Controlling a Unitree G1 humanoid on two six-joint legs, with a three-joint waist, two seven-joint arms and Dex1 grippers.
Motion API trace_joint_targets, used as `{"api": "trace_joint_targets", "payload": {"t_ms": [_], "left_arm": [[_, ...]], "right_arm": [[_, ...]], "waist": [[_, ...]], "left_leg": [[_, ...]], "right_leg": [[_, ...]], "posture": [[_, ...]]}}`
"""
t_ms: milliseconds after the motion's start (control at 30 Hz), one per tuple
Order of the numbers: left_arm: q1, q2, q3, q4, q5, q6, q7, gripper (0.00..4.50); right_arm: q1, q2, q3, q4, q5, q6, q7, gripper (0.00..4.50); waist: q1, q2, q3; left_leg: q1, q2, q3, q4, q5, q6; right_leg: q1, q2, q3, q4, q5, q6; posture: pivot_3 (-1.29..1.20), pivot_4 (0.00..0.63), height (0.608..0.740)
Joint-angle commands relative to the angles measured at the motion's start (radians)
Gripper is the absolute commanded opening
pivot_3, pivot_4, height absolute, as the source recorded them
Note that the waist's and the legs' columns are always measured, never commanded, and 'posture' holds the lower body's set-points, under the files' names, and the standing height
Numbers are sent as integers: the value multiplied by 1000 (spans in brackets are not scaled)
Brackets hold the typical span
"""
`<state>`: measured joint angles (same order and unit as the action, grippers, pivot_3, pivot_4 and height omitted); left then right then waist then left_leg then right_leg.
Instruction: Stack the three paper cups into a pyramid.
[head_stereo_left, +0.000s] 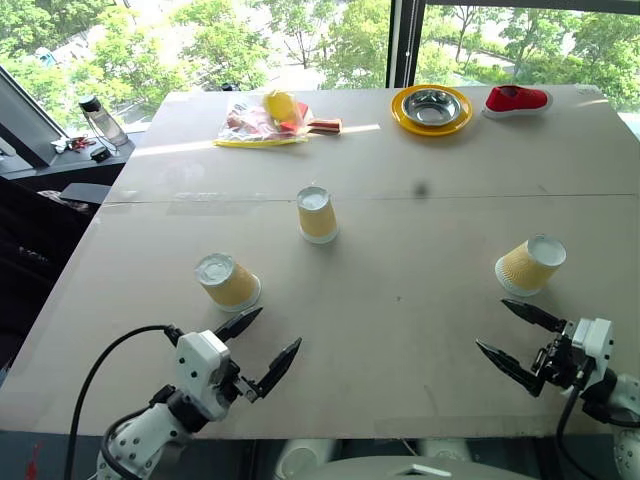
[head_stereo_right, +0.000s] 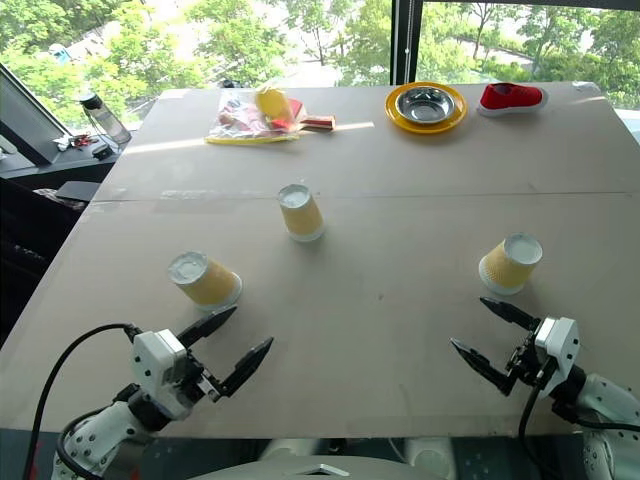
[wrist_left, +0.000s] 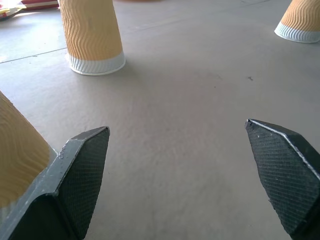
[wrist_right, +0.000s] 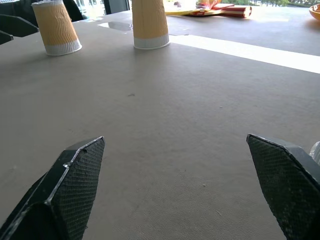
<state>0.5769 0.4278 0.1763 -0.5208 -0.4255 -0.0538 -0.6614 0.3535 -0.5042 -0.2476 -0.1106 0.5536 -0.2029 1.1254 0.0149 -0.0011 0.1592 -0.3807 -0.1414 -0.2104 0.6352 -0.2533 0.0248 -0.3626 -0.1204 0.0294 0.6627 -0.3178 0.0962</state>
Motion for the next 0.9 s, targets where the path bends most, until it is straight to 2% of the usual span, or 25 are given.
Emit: {"api": "trace_joint_targets", "payload": {"t_ms": [33,167,300,367,567,900], "left_arm": [[8,-46,81,-85,-24,3,102,4473],[67,-104,98,-148,31,-14,174,4473],[122,-199,90,-215,81,-3,282,4473],[127,-225,90,-191,86,5,305,4473],[-3,-224,131,-10,104,-29,326,4473],[-159,-217,86,105,169,-49,328,4473]], "right_arm": [[29,-8,-3,-114,86,39,26,4500],[39,-32,28,-235,135,107,32,4500],[-21,-40,65,-316,147,151,5,4500],[-53,-38,69,-320,145,160,-4,4500],[-96,-51,72,-329,165,195,3,4500],[-143,-80,78,-370,186,250,14,4500]], "waist": [[0,0,0],[-1,-2,0],[1,-7,3],[6,-9,3],[23,-9,3],[24,-10,2]], "left_leg": [[0,0,0,0,0,0],[0,2,3,0,0,0],[0,4,9,0,-1,2],[0,4,9,1,-2,2],[0,5,10,1,-1,2],[-1,5,11,1,1,-2]], "right_leg": [[0,0,0,0,0,0],[0,0,2,0,0,0],[-1,0,3,-1,1,1],[-1,0,3,-1,2,1],[-2,4,2,0,2,2],[-2,5,4,-1,3,2]], "posture": [[0,150,732],[0,150,732],[0,150,732],[0,150,732],[0,150,732],[0,150,732]]}}
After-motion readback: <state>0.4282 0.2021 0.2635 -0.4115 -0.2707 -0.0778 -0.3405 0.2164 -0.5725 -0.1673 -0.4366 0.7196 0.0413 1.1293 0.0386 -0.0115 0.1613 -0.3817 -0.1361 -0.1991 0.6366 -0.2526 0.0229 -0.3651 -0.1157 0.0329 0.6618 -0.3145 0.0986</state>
